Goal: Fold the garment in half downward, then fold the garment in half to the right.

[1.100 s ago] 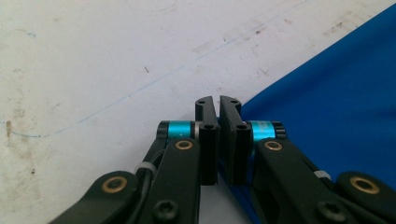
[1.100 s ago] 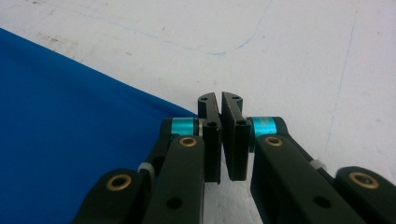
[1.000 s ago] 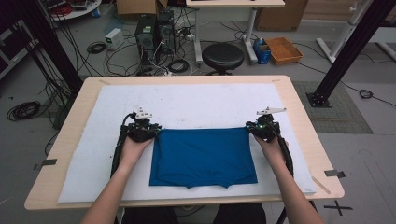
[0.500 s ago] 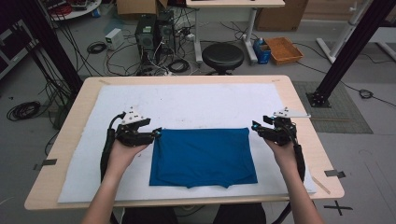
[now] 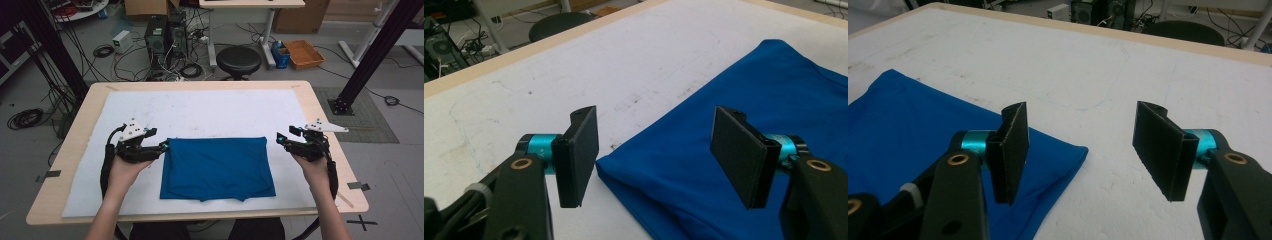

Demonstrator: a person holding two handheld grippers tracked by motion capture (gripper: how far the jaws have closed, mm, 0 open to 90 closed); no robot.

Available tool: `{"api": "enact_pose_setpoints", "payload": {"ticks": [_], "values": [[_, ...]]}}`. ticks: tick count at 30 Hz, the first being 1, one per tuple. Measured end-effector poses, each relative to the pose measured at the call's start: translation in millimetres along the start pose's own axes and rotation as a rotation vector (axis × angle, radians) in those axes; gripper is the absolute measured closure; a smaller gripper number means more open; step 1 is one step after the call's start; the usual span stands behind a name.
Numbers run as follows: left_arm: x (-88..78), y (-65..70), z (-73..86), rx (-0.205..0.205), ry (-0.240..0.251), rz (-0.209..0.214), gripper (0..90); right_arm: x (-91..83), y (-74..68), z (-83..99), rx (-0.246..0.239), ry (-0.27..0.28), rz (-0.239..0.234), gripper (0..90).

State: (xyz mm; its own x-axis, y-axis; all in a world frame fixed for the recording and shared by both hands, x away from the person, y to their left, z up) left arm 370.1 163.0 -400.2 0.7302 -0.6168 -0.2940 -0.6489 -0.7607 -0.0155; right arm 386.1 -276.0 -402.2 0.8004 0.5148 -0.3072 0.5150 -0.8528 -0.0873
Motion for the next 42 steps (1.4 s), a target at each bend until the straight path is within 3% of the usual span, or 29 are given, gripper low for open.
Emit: {"api": "enact_pose_setpoints", "payload": {"ticks": [9, 13, 23, 36, 40, 42], "values": [[0.9, 2.3, 3.3, 0.005, -0.010, 0.024, 36.1, 2.3, 2.2, -0.2, 0.008, 0.004, 0.004, 38.2], [-2.7, 0.1, 3.3, -0.010, 0.011, 0.032, 36.1, 3.3, 0.1, -1.7, 0.007, 0.002, 0.008, 37.8], [-15.5, -7.2, 1.0, -0.019, 0.034, 0.004, 36.1, 6.5, -2.0, -3.6, 0.003, 0.006, 0.000, 37.1], [-15.9, -0.5, -2.0, -0.013, 0.040, 0.023, 36.1, 3.2, 0.8, -7.0, 0.015, 0.024, 0.007, 36.3], [-17.2, 1.4, -2.3, -0.037, 0.032, 0.016, 36.1, 5.0, -0.8, -7.8, 0.013, 0.025, 0.003, 36.2], [-18.4, 1.1, -1.9, -0.059, 0.022, -0.007, 36.1, 6.0, -1.9, -8.1, 0.012, 0.025, -0.001, 36.2]]}}
Point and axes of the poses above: each handheld gripper's, and its own axes: x roughly forward along the jaws, z roughly out of its underside, y roughly to its right, the point moved 6 cm from there along x, roughly forward along the jaws, and after that the axes turned 9 degrees about y, right-handed, at the moved point
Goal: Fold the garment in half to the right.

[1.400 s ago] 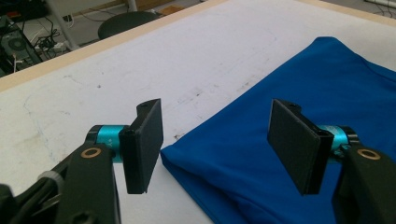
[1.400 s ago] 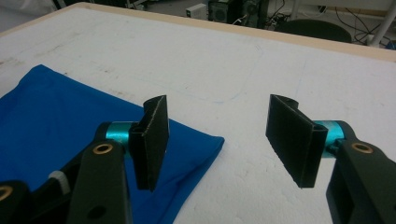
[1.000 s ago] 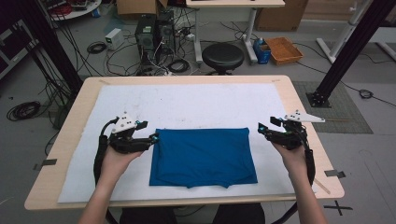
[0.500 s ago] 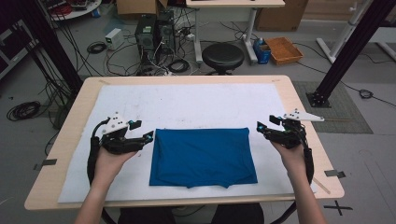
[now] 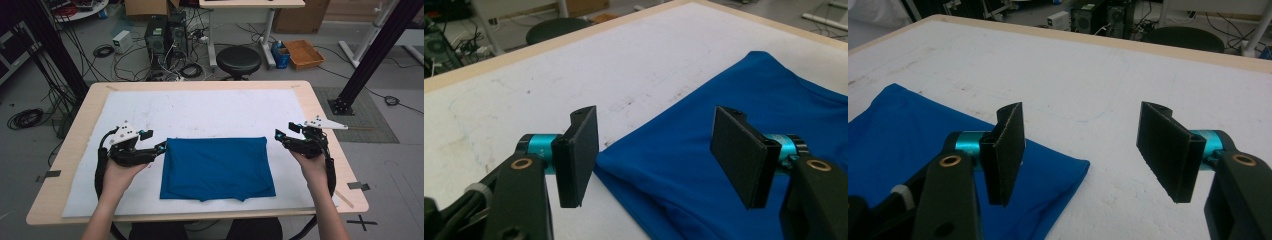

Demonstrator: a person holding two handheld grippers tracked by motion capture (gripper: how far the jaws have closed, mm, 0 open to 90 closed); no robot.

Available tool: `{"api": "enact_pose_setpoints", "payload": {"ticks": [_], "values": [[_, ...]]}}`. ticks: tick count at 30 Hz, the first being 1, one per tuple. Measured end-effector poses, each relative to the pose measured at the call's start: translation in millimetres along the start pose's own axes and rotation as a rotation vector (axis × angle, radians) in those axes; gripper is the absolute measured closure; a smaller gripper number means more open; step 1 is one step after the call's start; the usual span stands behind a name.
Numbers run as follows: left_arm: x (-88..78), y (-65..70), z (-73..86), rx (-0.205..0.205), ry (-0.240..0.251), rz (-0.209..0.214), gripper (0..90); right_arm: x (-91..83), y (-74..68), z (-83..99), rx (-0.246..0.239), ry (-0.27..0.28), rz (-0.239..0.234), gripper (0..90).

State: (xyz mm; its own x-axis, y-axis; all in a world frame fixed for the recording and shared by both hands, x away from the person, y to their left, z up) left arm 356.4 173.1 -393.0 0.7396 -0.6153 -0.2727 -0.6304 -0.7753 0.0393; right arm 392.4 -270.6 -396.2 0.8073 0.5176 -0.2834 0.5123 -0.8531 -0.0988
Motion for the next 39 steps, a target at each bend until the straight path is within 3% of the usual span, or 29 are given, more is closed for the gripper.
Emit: {"api": "enact_pose_setpoints", "payload": {"ticks": [5, 9, 10, 17, 21, 35, 39], "values": [[-11.0, 4.3, 6.9, -0.050, 0.002, -0.073, 36.2, 0.1, -0.2, -0.2, -0.002, 0.003, -0.003, 36.2], [-22.2, 10.3, 19.6, -0.088, 0.001, -0.096, 36.9, -1.2, 1.4, 1.5, -0.001, 0.004, -0.005, 36.2], [-28.6, 14.4, 29.7, -0.125, -0.014, -0.101, 36.9, -1.5, 1.9, 1.9, 0.001, 0.003, -0.006, 36.2], [-39.3, 33.6, 73.1, -0.284, -0.085, -0.097, 37.7, -1.7, 1.7, 3.4, 0.002, 0.001, -0.006, 36.1], [-37.1, 43.0, 92.5, -0.335, -0.130, -0.105, 38.2, -0.2, -1.3, 4.6, -0.003, -0.004, -0.014, 36.0], [-23.8, 64.4, 105.4, -0.285, -0.202, -0.144, 45.5, 3.7, -8.7, 6.7, -0.022, -0.015, -0.029, 36.1], [-20.9, 67.4, 106.6, -0.274, -0.217, -0.180, 49.8, 5.1, -9.4, 7.7, -0.026, -0.017, -0.032, 36.1]]}}
Point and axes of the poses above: each handheld gripper's, and its own axes: x roughly forward along the jaws, z roughly out of its underside, y roughly to its right, the point moved 6 cm from there along x, roughly forward along the jaws, and after that the axes turned 9 degrees about y, right-handed, at the moved point
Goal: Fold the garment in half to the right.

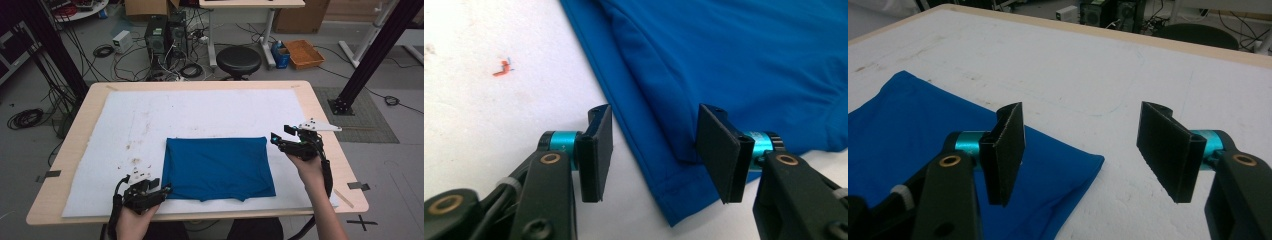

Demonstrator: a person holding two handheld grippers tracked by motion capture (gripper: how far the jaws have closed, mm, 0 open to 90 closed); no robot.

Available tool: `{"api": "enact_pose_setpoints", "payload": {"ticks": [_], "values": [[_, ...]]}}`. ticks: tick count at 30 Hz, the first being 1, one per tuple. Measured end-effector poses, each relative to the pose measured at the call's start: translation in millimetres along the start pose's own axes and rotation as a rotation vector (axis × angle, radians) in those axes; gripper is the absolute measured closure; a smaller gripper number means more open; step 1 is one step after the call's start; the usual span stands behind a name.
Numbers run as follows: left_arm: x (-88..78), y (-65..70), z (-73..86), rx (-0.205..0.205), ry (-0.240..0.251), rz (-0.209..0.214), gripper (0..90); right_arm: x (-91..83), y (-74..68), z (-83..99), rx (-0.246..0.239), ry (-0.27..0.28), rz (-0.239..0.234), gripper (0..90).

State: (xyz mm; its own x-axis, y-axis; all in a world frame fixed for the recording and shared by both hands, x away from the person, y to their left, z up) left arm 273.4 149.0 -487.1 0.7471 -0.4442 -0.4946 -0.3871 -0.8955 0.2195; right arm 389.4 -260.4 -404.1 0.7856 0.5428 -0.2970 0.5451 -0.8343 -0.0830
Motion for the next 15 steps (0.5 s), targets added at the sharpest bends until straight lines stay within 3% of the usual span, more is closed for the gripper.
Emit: {"api": "enact_pose_setpoints", "payload": {"ticks": [2, 5, 10, 15], "values": [[0.6, 0.9, 0.2, 0.001, 0.005, -0.015, 52.2, 0.5, -0.5, 0.6, -0.002, -0.004, 0.001, 36.1], [1.9, 6.6, 0.8, 0.008, 0.003, -0.005, 57.3, 1.1, -2.0, 0.8, -0.002, -0.006, -0.001, 36.1], [3.8, 9.3, 1.4, 0.032, 0.007, -0.022, 58.7, 2.3, -3.7, 1.4, -0.010, -0.011, -0.004, 36.1], [4.5, 8.7, 1.3, 0.015, 0.017, -0.016, 71.1, 5.9, -8.6, 1.7, -0.016, -0.015, -0.014, 36.1]]}}
Point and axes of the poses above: each handheld gripper's, and its own axes: x roughly forward along the jaws, z roughly out of its underside, y roughly to its right, the point moved 6 cm from there along x, roughly forward along the jaws, and after that the axes turned 9 degrees about y, right-handed, at the moved point
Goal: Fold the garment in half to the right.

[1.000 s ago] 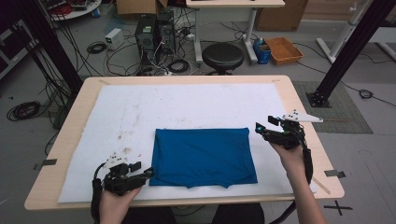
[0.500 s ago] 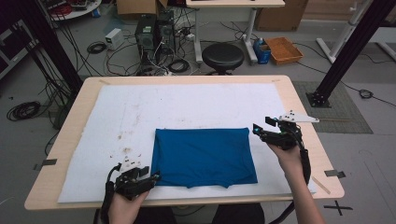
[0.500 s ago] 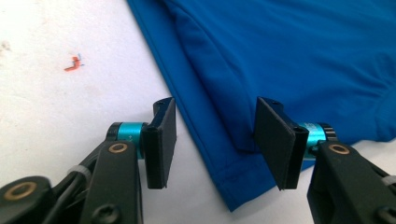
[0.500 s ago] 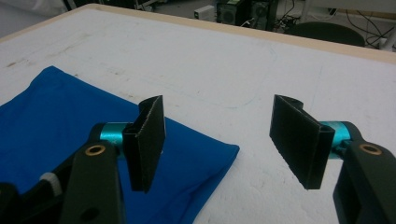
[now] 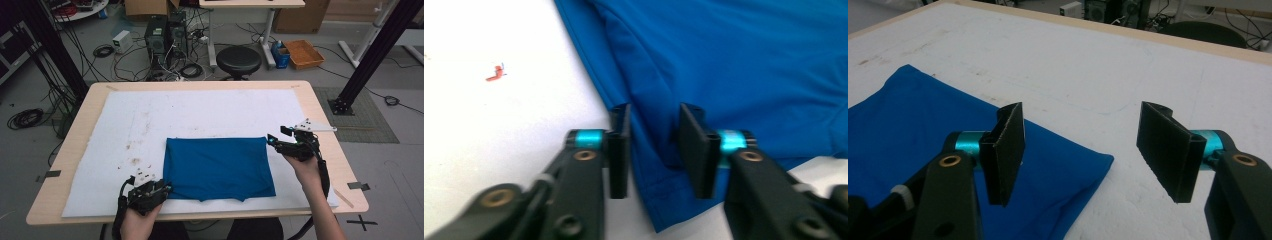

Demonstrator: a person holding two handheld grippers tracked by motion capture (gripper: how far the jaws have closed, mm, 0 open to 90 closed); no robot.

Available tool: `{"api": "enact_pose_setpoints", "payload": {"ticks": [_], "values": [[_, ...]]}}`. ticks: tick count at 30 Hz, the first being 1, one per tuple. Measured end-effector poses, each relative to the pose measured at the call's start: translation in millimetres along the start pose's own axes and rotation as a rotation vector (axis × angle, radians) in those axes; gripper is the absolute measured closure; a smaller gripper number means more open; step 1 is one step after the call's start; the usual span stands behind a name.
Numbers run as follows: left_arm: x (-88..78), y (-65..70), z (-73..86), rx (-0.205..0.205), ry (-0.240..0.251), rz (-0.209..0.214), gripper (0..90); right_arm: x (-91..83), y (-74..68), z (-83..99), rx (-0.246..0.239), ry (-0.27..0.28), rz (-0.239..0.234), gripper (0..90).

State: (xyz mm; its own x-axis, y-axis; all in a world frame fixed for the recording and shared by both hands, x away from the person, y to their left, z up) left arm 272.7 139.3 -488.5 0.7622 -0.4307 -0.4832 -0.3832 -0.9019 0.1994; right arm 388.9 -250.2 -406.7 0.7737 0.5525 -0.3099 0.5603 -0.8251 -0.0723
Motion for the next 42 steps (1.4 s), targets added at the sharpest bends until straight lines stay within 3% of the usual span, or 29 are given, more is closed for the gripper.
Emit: {"api": "enact_pose_setpoints", "payload": {"ticks": [10, 11, 20, 28, 31, 33, 34, 42], "values": [[1.7, 5.7, -1.1, 0.025, 0.013, 0.007, 83.6, 22.1, -28.8, -11.0, -0.029, -0.010, -0.060, 36.2], [2.1, 6.5, -1.8, 0.026, 0.014, 0.015, 83.7, 30.8, -38.7, -12.9, -0.027, -0.015, -0.088, 37.3], [1.7, 7.9, -5.2, 0.034, 0.025, 0.035, 84.2, 89.2, -91.4, -20.1, -0.041, -0.074, -0.200, 42.4], [-0.3, 5.3, -6.3, 0.021, 0.034, 0.048, 84.2, 153.4, -139.2, -25.1, -0.011, -0.130, -0.310, 51.7], [-1.1, 4.5, -6.4, 0.020, 0.035, 0.053, 84.2, 176.4, -157.8, -23.0, -0.022, -0.167, -0.330, 54.6], [-1.5, 3.9, -6.3, 0.021, 0.034, 0.050, 84.2, 181.9, -161.9, -22.5, -0.024, -0.172, -0.335, 55.9], [-1.7, 3.9, -6.3, 0.020, 0.037, 0.053, 84.2, 195.6, -172.1, -20.0, -0.024, -0.190, -0.334, 57.8], [-2.3, 1.7, -7.0, 0.000, 0.041, 0.066, 84.2, 232.8, -199.9, -8.8, -0.032, -0.263, -0.347, 62.6]]}}
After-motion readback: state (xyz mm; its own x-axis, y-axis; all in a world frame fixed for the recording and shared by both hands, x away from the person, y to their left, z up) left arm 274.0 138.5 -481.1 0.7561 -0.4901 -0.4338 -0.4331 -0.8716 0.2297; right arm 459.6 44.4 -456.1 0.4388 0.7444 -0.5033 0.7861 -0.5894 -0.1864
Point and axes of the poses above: each handheld gripper's, and its own axes: x roughly forward along the jaws, z roughly out of its underside, y roughly to its right, the point moved 6 cm from there along x, roughly forward along the jaws, and after that the axes turned 9 degrees about y, right-handed, at the moved point
